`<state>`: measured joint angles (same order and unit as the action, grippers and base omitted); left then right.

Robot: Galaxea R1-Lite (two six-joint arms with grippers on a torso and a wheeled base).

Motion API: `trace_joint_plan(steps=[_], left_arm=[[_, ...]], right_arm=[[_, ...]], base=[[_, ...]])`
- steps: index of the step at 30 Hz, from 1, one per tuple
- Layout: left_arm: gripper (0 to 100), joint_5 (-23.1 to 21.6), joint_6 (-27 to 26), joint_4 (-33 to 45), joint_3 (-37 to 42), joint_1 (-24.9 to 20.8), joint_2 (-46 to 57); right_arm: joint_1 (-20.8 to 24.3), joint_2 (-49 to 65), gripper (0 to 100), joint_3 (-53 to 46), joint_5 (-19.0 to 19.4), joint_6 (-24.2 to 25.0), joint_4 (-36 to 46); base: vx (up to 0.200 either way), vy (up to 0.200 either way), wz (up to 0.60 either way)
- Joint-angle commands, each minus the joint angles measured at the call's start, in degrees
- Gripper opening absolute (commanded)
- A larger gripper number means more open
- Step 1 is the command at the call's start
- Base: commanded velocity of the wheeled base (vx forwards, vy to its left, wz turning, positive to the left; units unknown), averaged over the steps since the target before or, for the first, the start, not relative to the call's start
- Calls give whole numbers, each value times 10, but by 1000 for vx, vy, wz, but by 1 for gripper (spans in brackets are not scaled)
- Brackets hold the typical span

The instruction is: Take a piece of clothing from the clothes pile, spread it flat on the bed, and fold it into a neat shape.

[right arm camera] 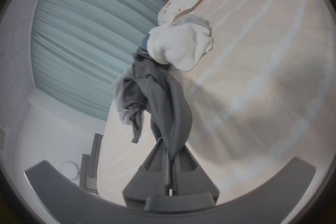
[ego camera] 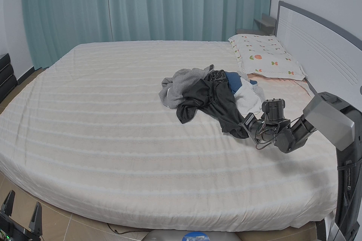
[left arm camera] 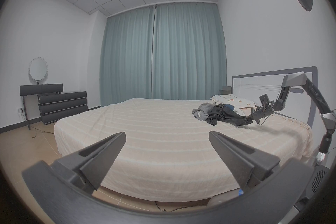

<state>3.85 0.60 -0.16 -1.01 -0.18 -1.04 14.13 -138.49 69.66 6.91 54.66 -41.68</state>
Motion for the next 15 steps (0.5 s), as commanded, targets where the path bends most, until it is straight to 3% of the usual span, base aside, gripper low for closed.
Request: trace_joint_plan(steps=[1,9,15], left_arm=[[100,0,0,0,10,0,10],[100,0,0,0,10,0,10],[100,0,0,0,10,0,10]], right_arm=[[47,233,0,-290,36,37,-236],[125,342,0,-350,33,33,-337],[153,362,0,-362,35,19,-393]], base=[[0,0,0],[0,0,0],[0,0,0]])
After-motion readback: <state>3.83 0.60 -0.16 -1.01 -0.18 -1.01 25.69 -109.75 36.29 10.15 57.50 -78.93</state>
